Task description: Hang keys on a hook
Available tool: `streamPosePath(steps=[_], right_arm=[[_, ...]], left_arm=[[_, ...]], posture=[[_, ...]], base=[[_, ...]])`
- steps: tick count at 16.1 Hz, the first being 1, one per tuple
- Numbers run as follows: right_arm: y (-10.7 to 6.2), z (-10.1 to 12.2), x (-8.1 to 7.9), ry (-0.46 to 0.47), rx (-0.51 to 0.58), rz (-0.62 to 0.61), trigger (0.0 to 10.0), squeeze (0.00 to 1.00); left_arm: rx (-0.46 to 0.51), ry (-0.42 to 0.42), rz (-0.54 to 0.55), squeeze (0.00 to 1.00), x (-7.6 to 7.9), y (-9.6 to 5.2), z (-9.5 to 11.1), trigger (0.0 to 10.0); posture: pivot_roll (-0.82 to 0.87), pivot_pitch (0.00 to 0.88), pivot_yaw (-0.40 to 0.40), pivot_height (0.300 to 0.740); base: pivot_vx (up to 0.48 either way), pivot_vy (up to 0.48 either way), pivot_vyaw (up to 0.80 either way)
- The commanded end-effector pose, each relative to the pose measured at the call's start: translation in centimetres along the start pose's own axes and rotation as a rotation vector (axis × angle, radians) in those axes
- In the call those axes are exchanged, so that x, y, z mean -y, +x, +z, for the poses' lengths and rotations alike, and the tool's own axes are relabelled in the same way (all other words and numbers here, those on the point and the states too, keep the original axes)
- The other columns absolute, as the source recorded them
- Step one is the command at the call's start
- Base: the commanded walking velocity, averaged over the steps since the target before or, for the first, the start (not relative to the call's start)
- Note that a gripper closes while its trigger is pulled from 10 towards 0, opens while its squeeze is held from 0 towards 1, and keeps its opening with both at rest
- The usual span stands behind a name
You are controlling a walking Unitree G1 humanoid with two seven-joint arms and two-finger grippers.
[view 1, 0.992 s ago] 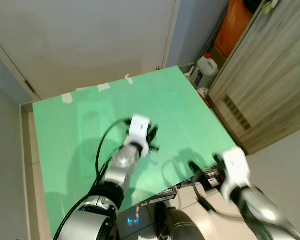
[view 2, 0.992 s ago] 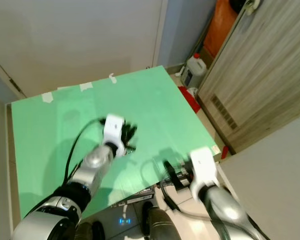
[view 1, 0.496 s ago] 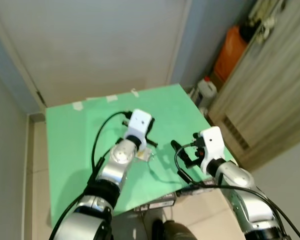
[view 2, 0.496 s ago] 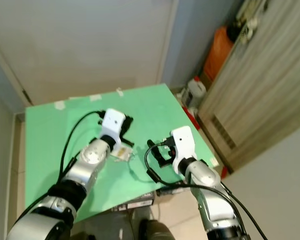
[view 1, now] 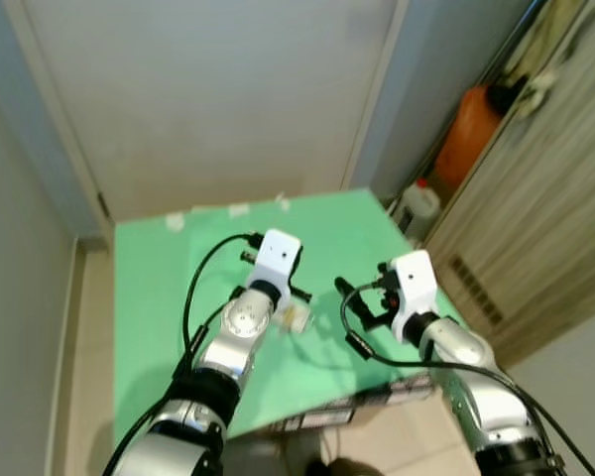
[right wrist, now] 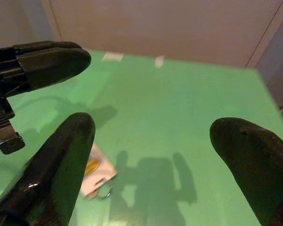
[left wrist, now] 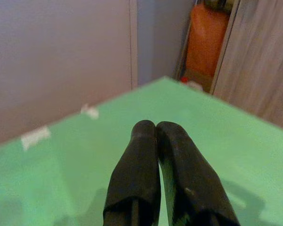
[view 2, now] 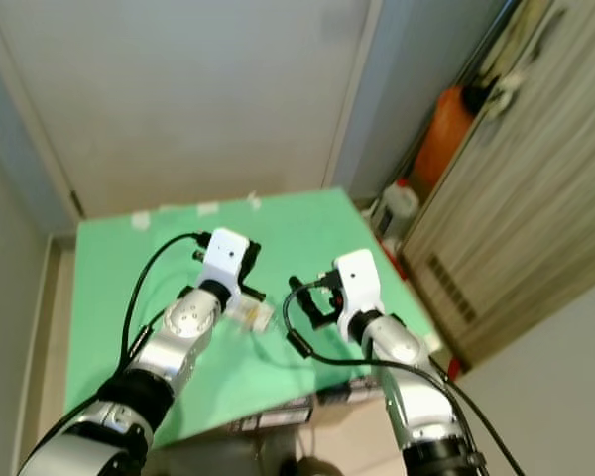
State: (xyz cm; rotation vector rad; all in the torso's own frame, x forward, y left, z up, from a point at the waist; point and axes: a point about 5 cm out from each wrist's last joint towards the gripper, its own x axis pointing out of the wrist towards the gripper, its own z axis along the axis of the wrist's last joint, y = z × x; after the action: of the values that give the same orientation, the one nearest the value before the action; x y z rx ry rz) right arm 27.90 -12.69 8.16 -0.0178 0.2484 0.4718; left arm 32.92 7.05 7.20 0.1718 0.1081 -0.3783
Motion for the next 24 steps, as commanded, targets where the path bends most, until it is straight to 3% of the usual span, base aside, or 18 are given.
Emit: streamPosePath(steps=[1, 7, 13, 14, 19, 21, 24], right_arm=[[-0.1, 0.1, 0.6, -0.022, 0.000, -0.009, 10.0, 0.00], [0.0, -0.2, 0.6, -0.023, 0.002, -0.004, 10.0, 0.00], [-0.3, -0.5, 0.5, -0.024, 0.000, 0.003, 10.0, 0.00], [-0.3, -0.6, 0.5, -0.025, -0.001, 0.003, 10.0, 0.00], [-0.2, -0.6, 0.5, -0.029, -0.005, 0.008, 10.0, 0.00], [-0.2, -0.6, 0.5, -0.028, -0.002, 0.008, 10.0, 0.00], [-0.3, -0.6, 0.6, -0.027, -0.003, 0.004, 10.0, 0.00]], left_arm=[[0.037, 0.017, -0.016, 0.00, 0.9, 0.4, 1.0, 10.0], [0.016, 0.015, -0.024, 0.00, 1.4, 0.3, 0.6, 10.0], [-0.028, 0.013, 0.012, 0.00, 1.6, 0.1, -0.3, 10.0], [-0.025, -0.017, -0.001, 1.00, 1.9, 0.0, -0.4, 10.0], [-0.073, -0.014, 0.021, 1.00, 2.0, -0.2, -1.3, 10.0], [-0.096, -0.025, 0.061, 1.00, 1.0, -0.2, -1.8, 10.0], [-0.126, -0.031, 0.181, 1.00, -1.9, -0.4, -2.2, 10.0]], posture=[[-0.07, 0.002, -0.096, 0.732], [-0.07, 0.000, -0.091, 0.732], [-0.07, 0.002, -0.095, 0.732], [-0.07, 0.003, -0.097, 0.732], [-0.07, 0.012, -0.102, 0.732], [-0.07, 0.011, -0.100, 0.732], [-0.08, 0.013, -0.097, 0.732]], base=[[0.334, -0.341, 0.00], [0.306, -0.364, 0.00], [0.000, 0.000, 0.00], [0.000, 0.000, 0.00], [0.000, 0.000, 0.00], [0.000, 0.000, 0.00], [0.000, 0.000, 0.00]])
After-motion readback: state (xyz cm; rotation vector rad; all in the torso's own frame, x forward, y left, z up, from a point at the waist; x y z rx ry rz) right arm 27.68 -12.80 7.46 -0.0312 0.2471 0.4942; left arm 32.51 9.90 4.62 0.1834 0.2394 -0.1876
